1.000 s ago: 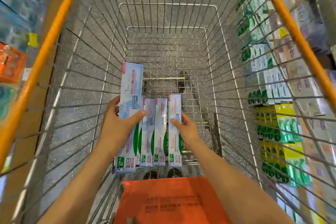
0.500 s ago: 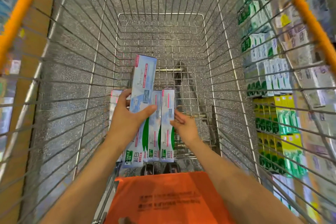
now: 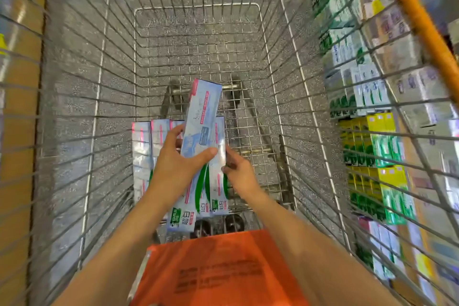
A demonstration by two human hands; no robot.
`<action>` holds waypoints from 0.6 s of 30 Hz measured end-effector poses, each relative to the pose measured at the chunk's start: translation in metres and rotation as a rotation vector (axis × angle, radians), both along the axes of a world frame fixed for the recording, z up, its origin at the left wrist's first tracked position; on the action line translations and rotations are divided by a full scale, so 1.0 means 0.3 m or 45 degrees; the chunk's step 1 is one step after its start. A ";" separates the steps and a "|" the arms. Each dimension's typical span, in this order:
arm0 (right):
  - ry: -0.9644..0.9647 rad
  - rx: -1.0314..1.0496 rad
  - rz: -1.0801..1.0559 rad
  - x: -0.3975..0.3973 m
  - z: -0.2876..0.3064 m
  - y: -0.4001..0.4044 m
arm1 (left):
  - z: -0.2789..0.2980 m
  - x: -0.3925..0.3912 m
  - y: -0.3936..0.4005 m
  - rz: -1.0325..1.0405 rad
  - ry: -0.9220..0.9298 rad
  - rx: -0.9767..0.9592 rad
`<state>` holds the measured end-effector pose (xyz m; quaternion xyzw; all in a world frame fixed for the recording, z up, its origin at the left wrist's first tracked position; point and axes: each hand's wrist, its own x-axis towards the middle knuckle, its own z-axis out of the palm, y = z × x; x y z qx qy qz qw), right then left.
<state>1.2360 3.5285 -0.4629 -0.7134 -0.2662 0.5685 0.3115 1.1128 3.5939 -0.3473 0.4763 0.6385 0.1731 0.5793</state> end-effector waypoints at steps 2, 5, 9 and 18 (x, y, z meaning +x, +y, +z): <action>-0.003 -0.046 0.081 0.002 0.014 0.000 | -0.005 -0.005 -0.001 0.025 0.005 -0.009; -0.053 -0.121 0.127 0.035 0.100 0.042 | -0.010 -0.007 -0.005 0.081 -0.003 -0.053; 0.157 -0.024 -0.136 0.048 0.301 0.133 | -0.012 0.006 -0.018 0.129 -0.080 -0.106; -0.063 0.114 0.003 -0.001 0.422 0.190 | 0.047 0.046 -0.027 -0.386 -0.236 -0.080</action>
